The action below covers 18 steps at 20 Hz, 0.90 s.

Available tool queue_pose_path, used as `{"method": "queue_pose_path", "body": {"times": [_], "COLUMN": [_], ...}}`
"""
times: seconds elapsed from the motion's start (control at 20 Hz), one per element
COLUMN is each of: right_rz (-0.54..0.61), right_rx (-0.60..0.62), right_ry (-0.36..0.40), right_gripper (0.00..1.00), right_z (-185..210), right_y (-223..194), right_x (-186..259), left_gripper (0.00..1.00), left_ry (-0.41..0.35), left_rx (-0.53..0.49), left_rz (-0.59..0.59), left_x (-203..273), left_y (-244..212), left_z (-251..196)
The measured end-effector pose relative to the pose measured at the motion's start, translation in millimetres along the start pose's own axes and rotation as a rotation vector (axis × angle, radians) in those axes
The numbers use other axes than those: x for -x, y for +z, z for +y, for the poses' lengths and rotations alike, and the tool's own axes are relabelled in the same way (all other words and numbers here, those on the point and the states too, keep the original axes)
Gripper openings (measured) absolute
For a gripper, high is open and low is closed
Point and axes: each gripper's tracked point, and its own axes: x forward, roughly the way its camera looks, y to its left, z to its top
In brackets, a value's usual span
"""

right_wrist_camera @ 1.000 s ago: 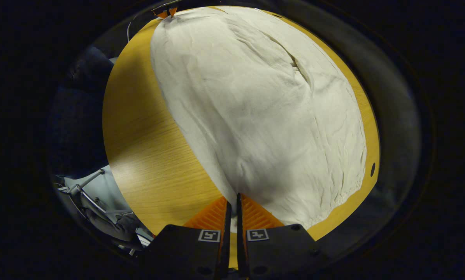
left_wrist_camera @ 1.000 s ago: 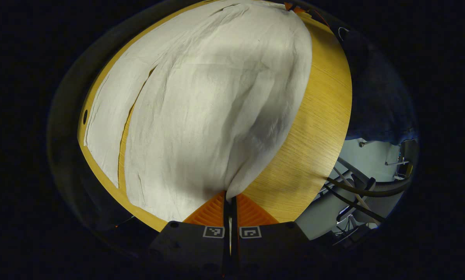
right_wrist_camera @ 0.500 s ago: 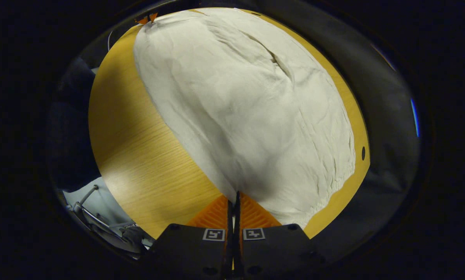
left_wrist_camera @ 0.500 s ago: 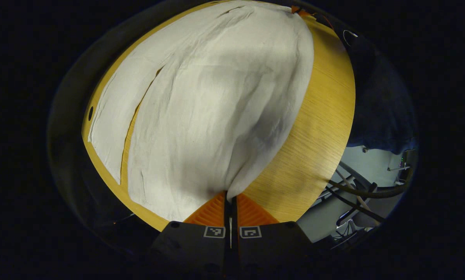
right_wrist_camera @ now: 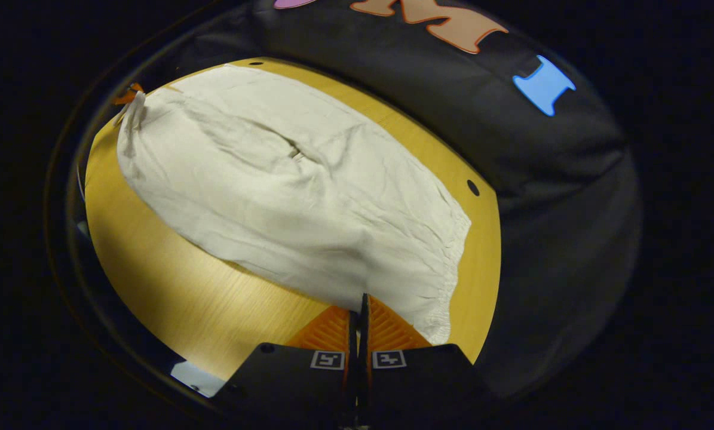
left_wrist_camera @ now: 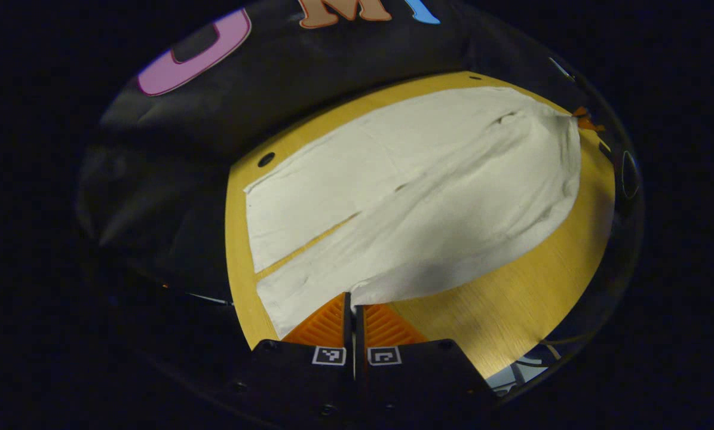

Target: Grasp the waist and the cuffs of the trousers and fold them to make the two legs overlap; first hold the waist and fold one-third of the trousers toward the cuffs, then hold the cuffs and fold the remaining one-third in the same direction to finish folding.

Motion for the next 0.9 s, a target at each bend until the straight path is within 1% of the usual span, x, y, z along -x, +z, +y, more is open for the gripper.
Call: {"method": "queue_pose_path", "body": {"times": [0.05,0.1,0.15,0.2,0.25,0.3,0.35,0.4,0.45,0.5,0.6,0.8,0.9], "right_rz": [-0.031,-0.068,-0.094,-0.122,-0.149,-0.175,-0.194,-0.223,-0.249,-0.264,-0.295,-0.326,-0.331], "right_rx": [-0.036,-0.093,-0.141,-0.194,-0.247,-0.299,-0.341,-0.368,-0.387,-0.400,-0.453,-0.560,-0.622], "right_ry": [-0.036,-0.076,-0.101,-0.125,-0.144,-0.166,-0.181,-0.197,-0.207,-0.215,-0.211,-0.191,-0.165], "right_gripper": [0.03,0.02,0.03,0.01,0.02,0.00,0.02,0.00,0.02,0.02,0.02,0.02,0.02], "right_z": [-6,-13,-19,-27,-37,-48,-53,-62,-67,-73,-84,-105,-110], "right_y": [12,28,42,55,72,88,100,115,127,135,150,186,201], "right_x": [2,3,6,9,11,12,17,19,19,13,-3,-47,-74], "left_gripper": [0.00,0.00,0.00,0.00,0.00,0.00,0.00,0.00,0.00,0.00,0.00,0.00,0.00], "left_ry": [0.048,0.079,0.104,0.124,0.148,0.174,0.197,0.222,0.245,0.267,0.289,0.318,0.311], "left_rx": [0.048,0.100,0.157,0.215,0.263,0.304,0.339,0.358,0.373,0.382,0.409,0.463,0.508], "left_rz": [-0.066,-0.107,-0.144,-0.170,-0.201,-0.225,-0.257,-0.297,-0.325,-0.342,-0.353,-0.357,-0.338], "left_x": [-10,-19,10,-11,-31,-38,-32,-32,-43,-45,-56,-101,-130], "left_y": [29,51,38,64,72,88,109,131,140,156,172,203,211], "left_z": [14,24,28,42,56,65,70,79,93,99,108,120,121]}}
